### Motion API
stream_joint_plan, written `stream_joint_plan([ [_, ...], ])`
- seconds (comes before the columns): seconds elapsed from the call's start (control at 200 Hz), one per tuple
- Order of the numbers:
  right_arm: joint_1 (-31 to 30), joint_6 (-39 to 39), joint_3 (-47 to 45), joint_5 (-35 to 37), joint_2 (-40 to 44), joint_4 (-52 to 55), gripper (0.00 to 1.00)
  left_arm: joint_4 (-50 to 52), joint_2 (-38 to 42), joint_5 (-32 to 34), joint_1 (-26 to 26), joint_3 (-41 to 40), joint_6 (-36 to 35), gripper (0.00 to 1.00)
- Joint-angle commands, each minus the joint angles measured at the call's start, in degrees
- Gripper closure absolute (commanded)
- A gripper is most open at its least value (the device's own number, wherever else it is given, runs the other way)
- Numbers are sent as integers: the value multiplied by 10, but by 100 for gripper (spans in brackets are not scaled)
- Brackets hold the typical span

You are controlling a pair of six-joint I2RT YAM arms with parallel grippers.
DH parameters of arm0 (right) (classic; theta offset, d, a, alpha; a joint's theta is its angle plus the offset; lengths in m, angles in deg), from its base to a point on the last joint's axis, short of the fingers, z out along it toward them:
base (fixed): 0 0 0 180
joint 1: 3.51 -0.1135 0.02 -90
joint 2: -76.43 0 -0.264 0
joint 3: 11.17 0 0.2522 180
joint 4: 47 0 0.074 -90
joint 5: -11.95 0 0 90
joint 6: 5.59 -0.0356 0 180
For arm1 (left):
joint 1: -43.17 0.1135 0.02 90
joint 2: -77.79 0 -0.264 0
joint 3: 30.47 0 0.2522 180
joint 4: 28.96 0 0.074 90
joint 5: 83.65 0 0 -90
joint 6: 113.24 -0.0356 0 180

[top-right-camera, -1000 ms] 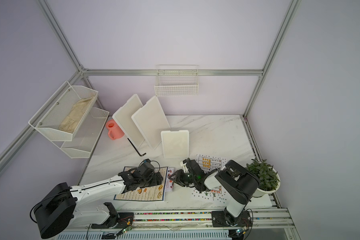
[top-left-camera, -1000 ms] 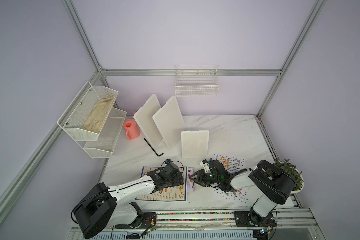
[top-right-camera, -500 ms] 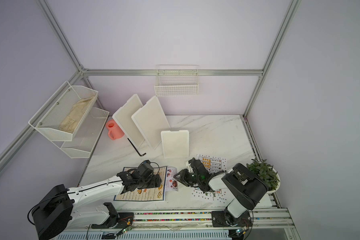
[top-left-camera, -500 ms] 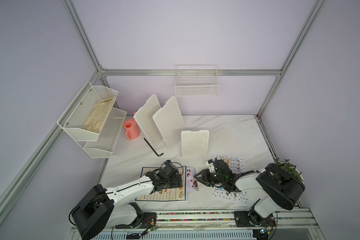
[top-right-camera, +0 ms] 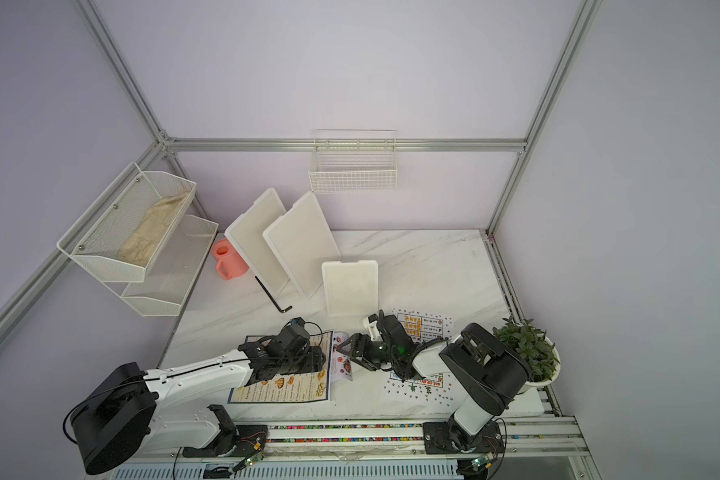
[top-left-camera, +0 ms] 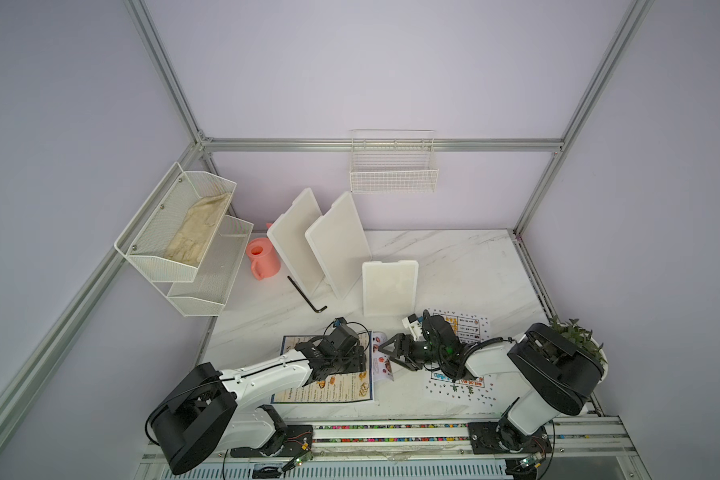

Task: Insert the menus into the narrow rack
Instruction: Pick up the menu from the center of the board.

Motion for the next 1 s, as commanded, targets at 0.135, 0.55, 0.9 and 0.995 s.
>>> stream_joint_plan([
  [0.135, -22, -4, 3, 7, -51, 39, 26, -13, -24, -23, -2, -5, 1, 27],
  [0.55, -31, -19, 12, 29, -78, 36, 46, -16, -15, -23, -2, -9, 1, 28],
  [0.9, -31, -45, -8, 66, -39, 47, 61, 39, 54, -1, -2, 14, -5, 23],
  [0.995, -26, -50, -13, 70, -18, 46, 62, 51, 66, -12, -3, 24, -15, 20],
])
